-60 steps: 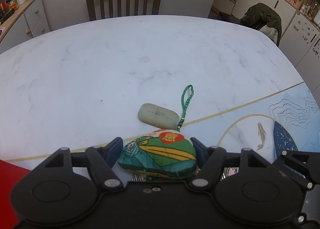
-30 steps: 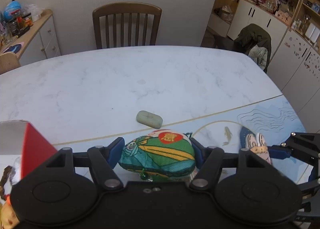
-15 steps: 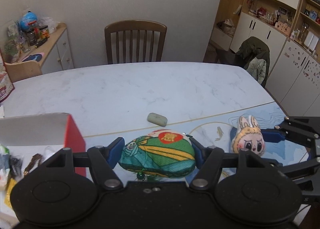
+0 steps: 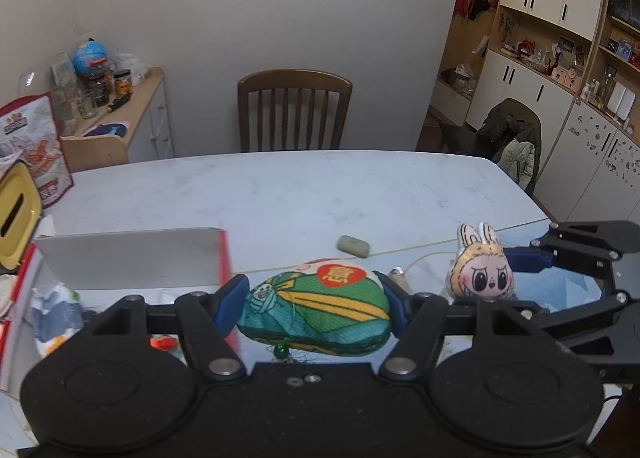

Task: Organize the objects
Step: 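Carry the green pouch and plush doll over the open cardboard box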

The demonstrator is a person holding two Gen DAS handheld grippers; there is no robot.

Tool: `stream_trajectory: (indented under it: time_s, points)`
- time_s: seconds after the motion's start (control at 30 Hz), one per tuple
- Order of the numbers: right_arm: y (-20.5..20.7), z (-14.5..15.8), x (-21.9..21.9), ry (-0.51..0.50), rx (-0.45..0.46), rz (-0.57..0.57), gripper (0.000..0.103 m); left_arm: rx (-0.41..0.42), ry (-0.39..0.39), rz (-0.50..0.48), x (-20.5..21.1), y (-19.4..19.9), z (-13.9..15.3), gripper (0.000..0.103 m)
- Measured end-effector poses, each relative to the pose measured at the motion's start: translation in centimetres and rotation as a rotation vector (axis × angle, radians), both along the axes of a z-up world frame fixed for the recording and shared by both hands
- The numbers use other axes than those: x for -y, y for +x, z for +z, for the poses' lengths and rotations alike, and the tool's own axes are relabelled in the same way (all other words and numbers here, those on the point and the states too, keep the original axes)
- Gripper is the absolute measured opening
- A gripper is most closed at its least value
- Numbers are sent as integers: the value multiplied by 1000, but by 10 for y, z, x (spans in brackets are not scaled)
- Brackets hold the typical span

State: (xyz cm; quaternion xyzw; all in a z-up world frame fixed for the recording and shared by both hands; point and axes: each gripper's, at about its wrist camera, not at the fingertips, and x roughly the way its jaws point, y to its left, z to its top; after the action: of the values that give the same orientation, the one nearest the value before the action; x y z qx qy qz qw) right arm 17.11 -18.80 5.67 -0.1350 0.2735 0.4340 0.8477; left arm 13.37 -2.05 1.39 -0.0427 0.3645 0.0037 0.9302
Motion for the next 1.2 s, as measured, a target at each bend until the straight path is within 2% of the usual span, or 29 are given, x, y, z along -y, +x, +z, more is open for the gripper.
stream_trajectory:
  time_s: [0.4,0.87,1.2]
  points:
    - [-22,9,-79,-4,0,33,43,-1,-3,26,-78,-28,0,68]
    - [-31,-12,-174,-41,-15,39,43,-22,24,86,-168,-42,-9,68]
    - [-15,-36,-228,-95,-28,-1,43,-88,41,128,-218,-26,-38,68]
